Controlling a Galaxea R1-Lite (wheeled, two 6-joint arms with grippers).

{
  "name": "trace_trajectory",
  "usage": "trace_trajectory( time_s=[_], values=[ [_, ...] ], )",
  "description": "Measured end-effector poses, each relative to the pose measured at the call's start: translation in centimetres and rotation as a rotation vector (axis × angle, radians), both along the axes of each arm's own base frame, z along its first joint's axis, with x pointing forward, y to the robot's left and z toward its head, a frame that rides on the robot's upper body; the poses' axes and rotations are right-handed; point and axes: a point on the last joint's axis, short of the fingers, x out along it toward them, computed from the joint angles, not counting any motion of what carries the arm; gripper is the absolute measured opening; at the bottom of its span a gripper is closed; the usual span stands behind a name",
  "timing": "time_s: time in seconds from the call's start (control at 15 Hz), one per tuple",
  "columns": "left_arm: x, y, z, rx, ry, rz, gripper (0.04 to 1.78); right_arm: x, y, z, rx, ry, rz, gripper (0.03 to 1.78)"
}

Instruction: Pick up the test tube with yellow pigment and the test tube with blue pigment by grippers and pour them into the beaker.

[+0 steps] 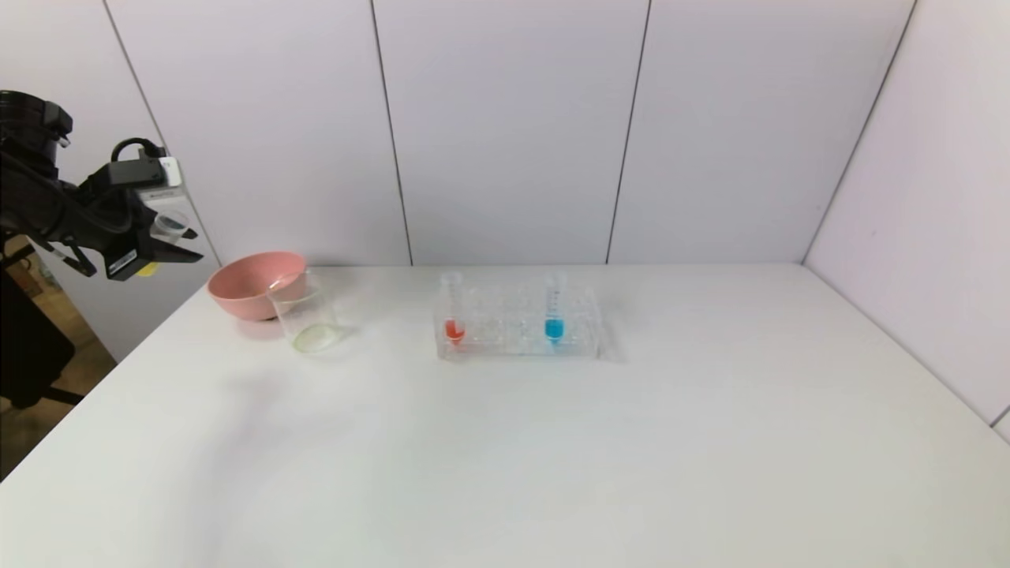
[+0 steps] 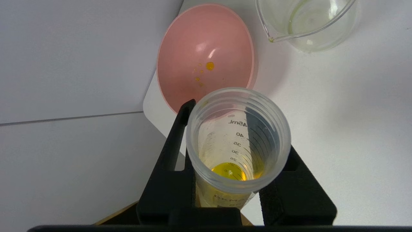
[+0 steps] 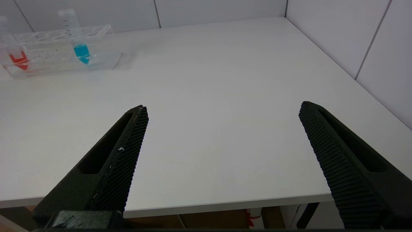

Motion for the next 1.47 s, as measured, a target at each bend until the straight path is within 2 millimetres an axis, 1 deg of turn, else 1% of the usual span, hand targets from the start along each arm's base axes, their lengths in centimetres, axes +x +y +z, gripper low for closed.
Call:
trace_trajectory(
  time_s=[0.33, 0.67, 0.87, 1.13, 1.47],
  values=[
    [0.7, -0.7, 0.4, 0.126, -0.046, 0.014, 0.54, 0.0, 0.0, 0.0, 0.0, 0.0, 0.0, 1.71],
    [1.1, -1.7, 0.4, 0.195, -0.028, 0.055, 0.54, 0.0, 0.0, 0.0, 0.0, 0.0, 0.0, 1.71],
    [0.9, -2.2, 0.3, 0.209, 0.004, 0.065, 0.54, 0.0, 0.0, 0.0, 0.0, 0.0, 0.0, 1.71],
    [0.1, -2.6, -0.1, 0.221, 0.11, 0.092, 0.54, 0.0, 0.0, 0.0, 0.0, 0.0, 0.0, 1.71],
    [-0.2, -2.7, 0.0, 0.23, 0.13, 0.103, 0.54, 0.0, 0.0, 0.0, 0.0, 0.0, 0.0, 1.71]
  ],
)
